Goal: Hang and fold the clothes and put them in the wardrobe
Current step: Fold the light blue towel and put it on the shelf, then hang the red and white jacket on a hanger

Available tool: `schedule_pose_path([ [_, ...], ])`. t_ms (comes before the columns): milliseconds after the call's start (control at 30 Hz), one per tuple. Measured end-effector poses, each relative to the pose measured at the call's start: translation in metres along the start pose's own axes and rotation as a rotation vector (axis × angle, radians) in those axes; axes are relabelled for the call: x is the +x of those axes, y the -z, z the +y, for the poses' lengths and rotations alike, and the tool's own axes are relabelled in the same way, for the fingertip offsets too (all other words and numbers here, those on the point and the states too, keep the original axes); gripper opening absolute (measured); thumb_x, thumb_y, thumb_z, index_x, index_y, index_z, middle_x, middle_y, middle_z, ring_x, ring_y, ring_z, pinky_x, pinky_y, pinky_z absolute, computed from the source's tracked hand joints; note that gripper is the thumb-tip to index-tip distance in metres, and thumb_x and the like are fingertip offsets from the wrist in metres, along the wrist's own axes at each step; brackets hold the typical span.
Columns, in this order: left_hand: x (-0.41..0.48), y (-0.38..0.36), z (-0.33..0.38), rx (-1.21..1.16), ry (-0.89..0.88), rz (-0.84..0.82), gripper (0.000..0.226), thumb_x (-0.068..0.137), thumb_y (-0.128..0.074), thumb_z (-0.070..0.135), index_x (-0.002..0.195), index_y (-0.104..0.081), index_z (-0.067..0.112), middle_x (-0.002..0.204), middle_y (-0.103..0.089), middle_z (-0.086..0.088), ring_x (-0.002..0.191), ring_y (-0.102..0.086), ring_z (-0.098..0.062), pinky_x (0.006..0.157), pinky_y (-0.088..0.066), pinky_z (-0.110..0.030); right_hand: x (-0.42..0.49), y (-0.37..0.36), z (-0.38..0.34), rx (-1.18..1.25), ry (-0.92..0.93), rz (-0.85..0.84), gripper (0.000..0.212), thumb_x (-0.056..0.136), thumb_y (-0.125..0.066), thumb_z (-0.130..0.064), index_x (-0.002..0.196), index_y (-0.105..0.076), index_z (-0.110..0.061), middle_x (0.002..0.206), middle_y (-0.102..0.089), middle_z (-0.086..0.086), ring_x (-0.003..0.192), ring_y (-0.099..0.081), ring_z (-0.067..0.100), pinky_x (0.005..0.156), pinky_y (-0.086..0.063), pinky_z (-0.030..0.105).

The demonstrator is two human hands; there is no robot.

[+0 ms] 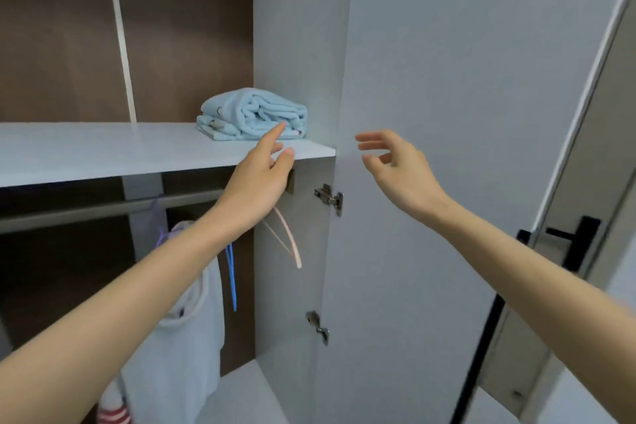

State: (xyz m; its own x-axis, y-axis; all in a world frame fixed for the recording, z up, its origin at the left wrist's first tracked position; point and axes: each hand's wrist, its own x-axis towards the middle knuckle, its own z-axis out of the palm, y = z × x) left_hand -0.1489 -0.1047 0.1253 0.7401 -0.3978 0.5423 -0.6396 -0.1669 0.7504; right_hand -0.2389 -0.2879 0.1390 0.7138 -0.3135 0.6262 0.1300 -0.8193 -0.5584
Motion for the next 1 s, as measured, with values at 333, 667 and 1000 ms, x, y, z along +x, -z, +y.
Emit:
schedule_pose_path([
  [333,-0.135,-0.041,0.034,-0.082,0.031,-0.198,0.043,0.1,-0.041,0.025,0.143,-0.036,0.031,0.117,-0.053,0.013,0.104,-0.049,-0.001,0.084,-0.032,-0.015,-0.177,0.046,-0.001,0.027,-0.186,0.0,0.026,0.096,-0.049,-0.015,0.117,-0.059,-0.027,0.114,-0.062,-0.015,0.087,-0.06,0.008,0.066,-0.041,0.004],
  [667,-0.278,-0.103,0.058,-0.148,0.003,-0.576,0.04,0.1,-0.04,0.025,0.14,-0.039,0.027,0.1,-0.05,0.026,0.099,-0.049,-0.003,0.085,-0.031,-0.017,-0.373,0.091,-0.009,-0.05,-0.524,0.22,0.024,0.095,-0.049,-0.014,0.112,-0.061,-0.027,0.108,-0.063,-0.018,0.083,-0.057,-0.002,0.072,-0.044,0.011],
  [1000,-0.401,-0.202,0.157,-0.21,-0.176,-0.919,0.042,0.101,-0.039,0.025,0.143,-0.037,0.025,0.131,-0.054,0.002,0.102,-0.049,-0.007,0.086,-0.032,-0.02,-0.556,0.204,-0.016,-0.145,-0.824,0.472,0.025,0.094,-0.049,-0.01,0.113,-0.06,-0.021,0.107,-0.061,-0.017,0.085,-0.059,-0.001,0.068,-0.04,0.001],
])
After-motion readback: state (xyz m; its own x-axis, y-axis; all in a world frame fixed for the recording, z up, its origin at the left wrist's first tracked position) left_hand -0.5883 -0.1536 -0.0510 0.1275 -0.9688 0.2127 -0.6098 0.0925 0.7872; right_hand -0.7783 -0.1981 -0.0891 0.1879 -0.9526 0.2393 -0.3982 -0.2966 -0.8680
